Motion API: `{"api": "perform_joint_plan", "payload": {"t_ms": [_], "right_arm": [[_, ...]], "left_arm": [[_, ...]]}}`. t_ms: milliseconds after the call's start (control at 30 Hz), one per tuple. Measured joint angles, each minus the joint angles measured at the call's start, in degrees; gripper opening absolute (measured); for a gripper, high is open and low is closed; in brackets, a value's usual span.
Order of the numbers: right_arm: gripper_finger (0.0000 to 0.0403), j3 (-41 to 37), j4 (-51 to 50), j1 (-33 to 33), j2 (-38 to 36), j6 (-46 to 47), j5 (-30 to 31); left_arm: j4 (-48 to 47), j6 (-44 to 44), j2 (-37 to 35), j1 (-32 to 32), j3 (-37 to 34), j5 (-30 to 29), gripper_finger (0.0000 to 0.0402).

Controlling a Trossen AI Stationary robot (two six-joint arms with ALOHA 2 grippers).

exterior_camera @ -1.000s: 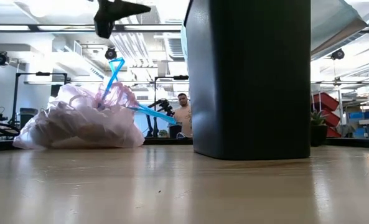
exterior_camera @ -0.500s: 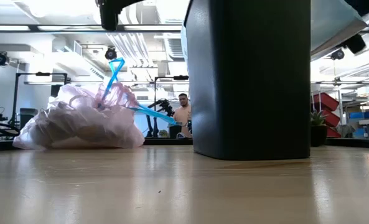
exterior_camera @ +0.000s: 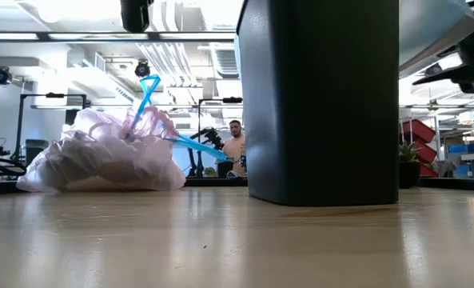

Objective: Place trash/remove bag and relplace
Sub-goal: Insert the blue trash bag into the trash bin

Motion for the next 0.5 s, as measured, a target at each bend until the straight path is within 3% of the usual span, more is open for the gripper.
{"api": "perform_joint_plan", "payload": {"t_ms": [167,333,400,500], "right_arm": [[0.0309,-3.3,9.1,0.0,-5.9,3.4,-1.8],[0.0306,-3.6,18.8,0.0,-5.2,2.0,-2.3],[0.0303,-1.4,12.0,0.0,-4.1,0.0,-2.0],[0.0301,3.1,-5.9,0.0,-2.9,-2.0,2.0]], "left_arm": [[-0.1,-0.1,0.0,-0.5,0.0,-1.2,0.025],[-0.1,-0.1,0.0,-0.5,0.0,-3.4,0.0247],[0.5,-0.3,0.0,-0.5,0.0,-4.0,0.0247],[0.4,-0.5,0.1,-0.5,1.3,-4.4,0.0247]]}}
